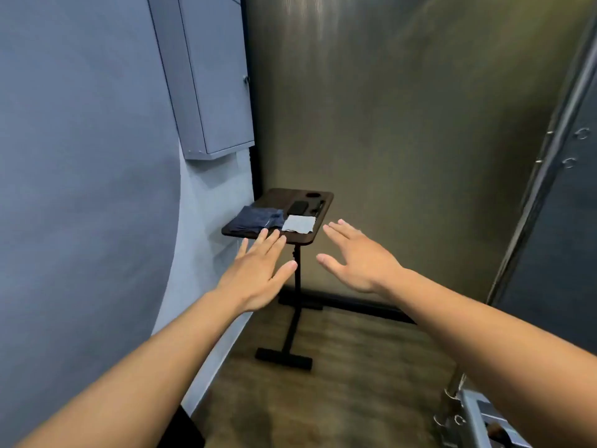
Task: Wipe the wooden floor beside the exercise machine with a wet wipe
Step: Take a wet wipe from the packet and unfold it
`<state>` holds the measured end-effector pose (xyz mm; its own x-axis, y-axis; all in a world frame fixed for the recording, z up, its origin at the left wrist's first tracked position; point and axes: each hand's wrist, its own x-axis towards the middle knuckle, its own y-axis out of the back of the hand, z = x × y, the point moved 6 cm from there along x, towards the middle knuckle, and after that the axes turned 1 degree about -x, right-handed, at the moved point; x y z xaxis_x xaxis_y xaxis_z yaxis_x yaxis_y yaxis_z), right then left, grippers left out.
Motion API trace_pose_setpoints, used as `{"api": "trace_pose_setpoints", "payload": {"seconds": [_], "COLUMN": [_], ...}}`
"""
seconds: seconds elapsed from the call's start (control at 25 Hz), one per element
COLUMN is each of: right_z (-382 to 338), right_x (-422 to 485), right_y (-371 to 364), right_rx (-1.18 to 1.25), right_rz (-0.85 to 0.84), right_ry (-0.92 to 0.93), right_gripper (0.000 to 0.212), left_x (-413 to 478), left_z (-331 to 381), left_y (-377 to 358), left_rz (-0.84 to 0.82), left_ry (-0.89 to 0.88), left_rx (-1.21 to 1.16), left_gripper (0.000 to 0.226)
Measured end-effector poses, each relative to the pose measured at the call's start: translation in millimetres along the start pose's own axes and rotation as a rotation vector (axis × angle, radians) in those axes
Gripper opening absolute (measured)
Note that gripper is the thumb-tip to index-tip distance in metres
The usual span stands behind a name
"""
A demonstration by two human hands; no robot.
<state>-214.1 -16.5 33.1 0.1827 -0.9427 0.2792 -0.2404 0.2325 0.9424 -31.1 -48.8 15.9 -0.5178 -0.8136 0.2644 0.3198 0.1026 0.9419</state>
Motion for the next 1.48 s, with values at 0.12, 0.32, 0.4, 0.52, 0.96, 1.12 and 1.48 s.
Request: {"api": "trace_pose_setpoints", "payload": {"seconds": [0.12,0.32,0.4,0.52,0.96,1.12,1.48], "right_z": [32,88,112,143,217,228,229], "right_x": [45,119,157,229,419,424,314], "right_y": [-22,-67,-90,-131,-308,-313,-192], "right_rx": [-0.002,-0.017,-0.043,-0.036,-0.007,-0.046,0.286], "right_rz": [-0.03,-0.076,-0.097,-0.132,-0.321,-0.159,0.321], "right_ry": [-0.005,-0.033,-0.047,-0.076,-0.198,-0.234,-0.397], "right_gripper": [0.069,0.069,0.069,0.067,0.054,0.029,0.024], "left_x": [49,145,192,265,445,458,423], "left_z": [-25,-72,-97,-144,-245,-243,-120], "left_y": [-15,-56,-85,-131,-274,-283,-216], "left_rz": [-0.016,-0.052,-0.059,-0.074,-0.206,-0.014,0.184], "left_ry": [0.042,0.046,0.04,0.049,-0.078,-0.114,-0.156], "left_rx": [0.044,0.078,0.097,0.087,0.084,0.134,-0.573], "left_gripper": [0.065,0.062,0.06,0.059,0.035,0.019,0.02]}}
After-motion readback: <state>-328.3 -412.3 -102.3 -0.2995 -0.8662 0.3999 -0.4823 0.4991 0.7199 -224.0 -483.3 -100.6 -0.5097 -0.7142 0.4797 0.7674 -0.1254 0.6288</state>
